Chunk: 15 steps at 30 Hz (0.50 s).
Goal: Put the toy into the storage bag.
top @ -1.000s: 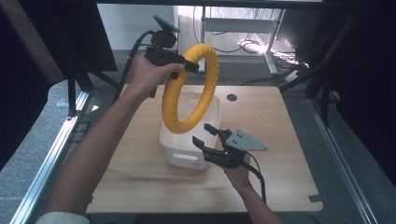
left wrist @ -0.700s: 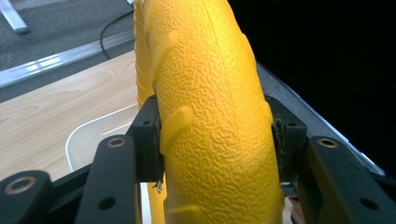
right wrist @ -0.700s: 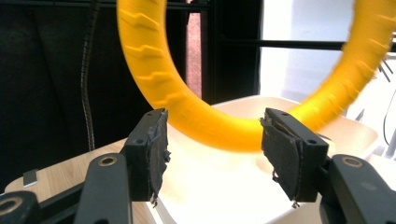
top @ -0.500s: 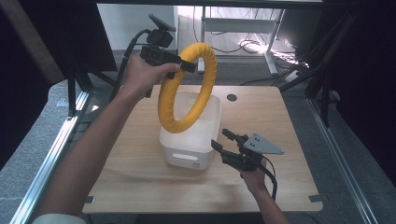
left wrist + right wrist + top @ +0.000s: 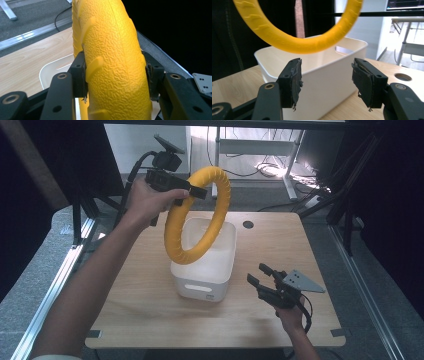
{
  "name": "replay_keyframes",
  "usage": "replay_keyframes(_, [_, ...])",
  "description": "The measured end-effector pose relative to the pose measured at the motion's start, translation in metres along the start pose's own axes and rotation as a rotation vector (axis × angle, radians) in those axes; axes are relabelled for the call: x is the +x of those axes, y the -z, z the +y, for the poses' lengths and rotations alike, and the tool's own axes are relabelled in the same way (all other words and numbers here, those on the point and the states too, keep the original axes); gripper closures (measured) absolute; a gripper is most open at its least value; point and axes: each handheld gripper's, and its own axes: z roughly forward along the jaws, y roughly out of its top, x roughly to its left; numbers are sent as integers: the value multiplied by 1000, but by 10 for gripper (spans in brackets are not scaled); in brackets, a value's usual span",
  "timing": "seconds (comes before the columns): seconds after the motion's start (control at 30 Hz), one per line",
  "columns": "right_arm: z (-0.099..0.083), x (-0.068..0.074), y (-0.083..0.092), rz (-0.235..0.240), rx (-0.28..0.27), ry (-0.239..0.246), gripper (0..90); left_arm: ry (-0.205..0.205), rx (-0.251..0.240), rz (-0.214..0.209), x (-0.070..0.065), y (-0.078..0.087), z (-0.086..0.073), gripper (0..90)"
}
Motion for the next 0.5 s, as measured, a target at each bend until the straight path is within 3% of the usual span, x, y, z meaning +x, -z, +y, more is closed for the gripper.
replay_keyframes(0.5, [-18, -20, 5, -52, 42, -42, 405, -7, 6, -4, 1, 2, -3, 491])
